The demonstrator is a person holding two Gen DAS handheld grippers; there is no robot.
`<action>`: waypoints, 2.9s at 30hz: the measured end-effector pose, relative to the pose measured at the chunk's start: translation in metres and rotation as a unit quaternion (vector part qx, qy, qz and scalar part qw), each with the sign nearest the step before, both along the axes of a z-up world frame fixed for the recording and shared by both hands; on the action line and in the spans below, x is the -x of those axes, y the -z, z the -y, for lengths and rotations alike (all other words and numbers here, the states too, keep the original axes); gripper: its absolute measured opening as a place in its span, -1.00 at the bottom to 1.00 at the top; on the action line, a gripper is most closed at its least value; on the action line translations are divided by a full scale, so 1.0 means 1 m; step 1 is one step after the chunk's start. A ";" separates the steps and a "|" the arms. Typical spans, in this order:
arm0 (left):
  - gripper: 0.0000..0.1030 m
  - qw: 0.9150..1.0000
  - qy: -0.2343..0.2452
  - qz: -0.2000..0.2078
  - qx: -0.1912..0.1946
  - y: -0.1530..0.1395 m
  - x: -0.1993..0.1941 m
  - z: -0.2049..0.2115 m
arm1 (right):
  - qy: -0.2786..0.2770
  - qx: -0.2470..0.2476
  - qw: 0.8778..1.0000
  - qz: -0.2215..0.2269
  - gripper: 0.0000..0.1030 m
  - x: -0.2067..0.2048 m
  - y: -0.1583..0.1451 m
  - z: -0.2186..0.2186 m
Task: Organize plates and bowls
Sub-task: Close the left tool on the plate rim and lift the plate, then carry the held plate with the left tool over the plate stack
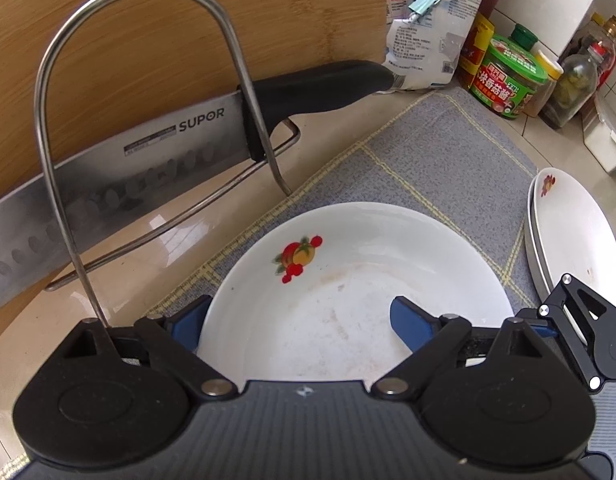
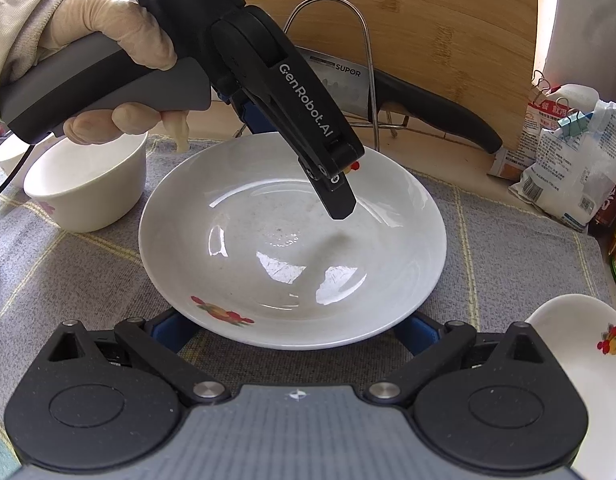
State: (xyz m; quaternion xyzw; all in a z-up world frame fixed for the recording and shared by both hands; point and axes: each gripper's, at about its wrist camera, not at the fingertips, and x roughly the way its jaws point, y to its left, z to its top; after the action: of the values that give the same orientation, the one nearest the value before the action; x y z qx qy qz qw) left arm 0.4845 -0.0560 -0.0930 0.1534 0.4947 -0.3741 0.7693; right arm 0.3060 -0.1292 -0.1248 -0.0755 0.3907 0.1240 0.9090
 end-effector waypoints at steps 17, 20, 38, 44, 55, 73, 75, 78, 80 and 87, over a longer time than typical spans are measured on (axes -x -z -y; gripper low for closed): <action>0.80 0.999 0.035 -0.018 0.007 -0.002 0.007 -0.007 | -0.012 0.000 1.000 -0.008 1.00 0.005 -0.002 0.001; 0.80 0.999 0.032 -0.025 0.012 -0.001 0.004 -0.009 | -0.017 0.011 1.000 -0.004 1.00 0.005 -0.002 -0.001; 0.80 0.998 0.057 -0.030 0.018 0.003 -0.001 -0.001 | -0.023 0.004 1.000 -0.004 1.00 0.006 -0.002 0.002; 0.80 0.998 0.052 -0.027 0.021 0.001 0.002 -0.004 | -0.027 0.001 1.000 -0.006 1.00 0.008 -0.005 0.002; 0.80 0.998 0.048 -0.016 0.029 -0.015 0.016 -0.015 | -0.039 0.007 0.999 0.001 1.00 0.017 -0.016 -0.002; 0.80 0.998 0.051 -0.008 0.034 -0.039 0.062 -0.012 | -0.041 0.002 0.999 0.004 1.00 0.055 -0.037 0.006; 0.80 0.998 0.053 -0.007 0.034 -0.040 0.068 -0.010 | -0.042 0.004 0.999 0.006 1.00 0.061 -0.039 0.008; 0.80 0.998 0.056 -0.007 0.033 -0.042 0.075 -0.005 | -0.041 0.005 0.999 0.007 1.00 0.069 -0.041 0.012; 0.80 0.998 0.059 -0.005 0.033 -0.043 0.079 0.000 | -0.038 0.003 0.999 0.007 1.00 0.075 -0.044 0.015; 0.80 0.996 0.078 0.003 0.034 -0.048 0.090 0.021 | -0.020 0.002 1.000 0.014 1.00 0.091 -0.052 0.033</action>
State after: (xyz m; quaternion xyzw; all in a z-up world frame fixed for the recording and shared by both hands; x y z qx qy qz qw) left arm 0.3945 -0.0771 -0.0452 0.1662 0.4658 -0.4495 0.7439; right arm 0.2148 -0.1624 -0.0727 -0.0867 0.3766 0.1400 0.9116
